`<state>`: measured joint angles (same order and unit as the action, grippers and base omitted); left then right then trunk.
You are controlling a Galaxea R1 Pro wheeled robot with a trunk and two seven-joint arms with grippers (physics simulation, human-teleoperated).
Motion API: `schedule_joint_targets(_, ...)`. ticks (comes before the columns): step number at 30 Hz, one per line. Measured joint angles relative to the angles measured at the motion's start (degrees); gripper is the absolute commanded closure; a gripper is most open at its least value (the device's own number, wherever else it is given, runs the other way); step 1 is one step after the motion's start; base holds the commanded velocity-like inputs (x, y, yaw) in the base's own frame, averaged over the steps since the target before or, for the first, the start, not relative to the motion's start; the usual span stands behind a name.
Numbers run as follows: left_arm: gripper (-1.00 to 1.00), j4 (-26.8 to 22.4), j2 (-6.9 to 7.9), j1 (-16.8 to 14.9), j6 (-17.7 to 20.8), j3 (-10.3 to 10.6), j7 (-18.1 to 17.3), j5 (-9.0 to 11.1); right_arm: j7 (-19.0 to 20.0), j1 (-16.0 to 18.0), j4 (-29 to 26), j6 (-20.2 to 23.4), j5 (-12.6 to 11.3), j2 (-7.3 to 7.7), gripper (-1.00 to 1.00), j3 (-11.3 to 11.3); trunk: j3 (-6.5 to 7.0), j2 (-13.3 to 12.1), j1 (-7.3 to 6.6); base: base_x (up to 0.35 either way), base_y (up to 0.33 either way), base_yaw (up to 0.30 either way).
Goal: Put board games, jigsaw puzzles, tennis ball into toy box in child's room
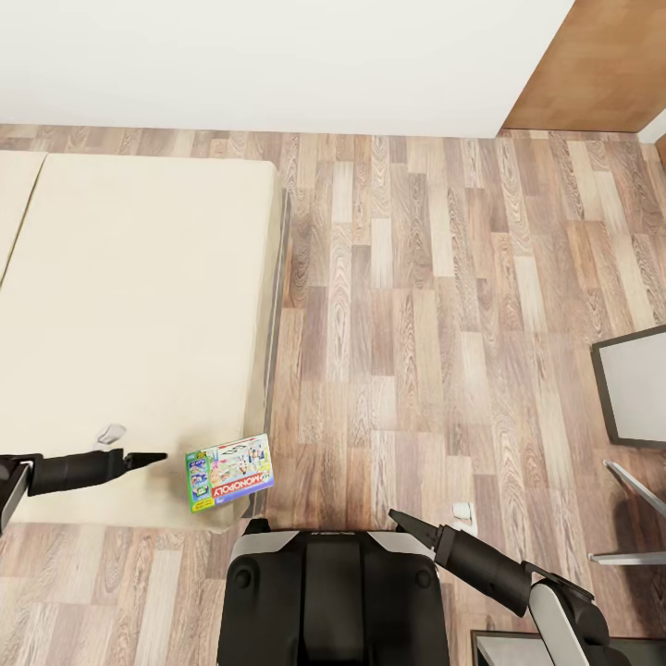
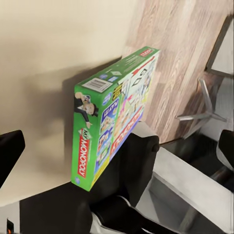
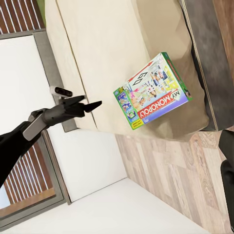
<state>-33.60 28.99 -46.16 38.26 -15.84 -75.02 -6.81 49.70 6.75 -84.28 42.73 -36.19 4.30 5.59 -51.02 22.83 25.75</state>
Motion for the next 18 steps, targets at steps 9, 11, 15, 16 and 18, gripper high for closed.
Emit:
schedule_joint_targets(9, -1.0, -0.1, 0.51, 0.0, 0.0, -0.1, -4.9, 0.0, 0.0, 0.0, 0.0, 0.0, 0.0, 0.0, -1.0, 0.0, 0.0, 0.0, 0.0, 0.0, 0.0, 0.0)
schedule_joint_targets(11, -1.0, -0.1, 1.06, 0.0, 0.0, -0.1, -6.2, 0.0, 0.0, 0.0, 0.0, 0.0, 0.0, 0.0, -1.0, 0.0, 0.0, 0.0, 0.0, 0.0, 0.0, 0.0)
schedule_joint_targets(15, -1.0, -0.1, 1.77, 0.0, 0.0, -0.1, -8.7, 0.0, 0.0, 0.0, 0.0, 0.0, -0.1, 0.0, -1.0, 0.0, 0.0, 0.0, 0.0, 0.0, 0.0, 0.0)
schedule_joint_targets(16, -1.0, -0.1, 1.85, 0.0, 0.0, -0.1, -9.1, 0.0, 0.0, 0.0, 0.0, 0.0, -0.1, 0.0, -1.0, 0.0, 0.0, 0.0, 0.0, 0.0, 0.0, 0.0)
schedule_joint_targets(18, -1.0, -0.1, 2.0, 0.0, 0.0, -0.1, -10.4, 0.0, 0.0, 0.0, 0.0, 0.0, -0.1, 0.0, -1.0, 0.0, 0.0, 0.0, 0.0, 0.0, 0.0, 0.0)
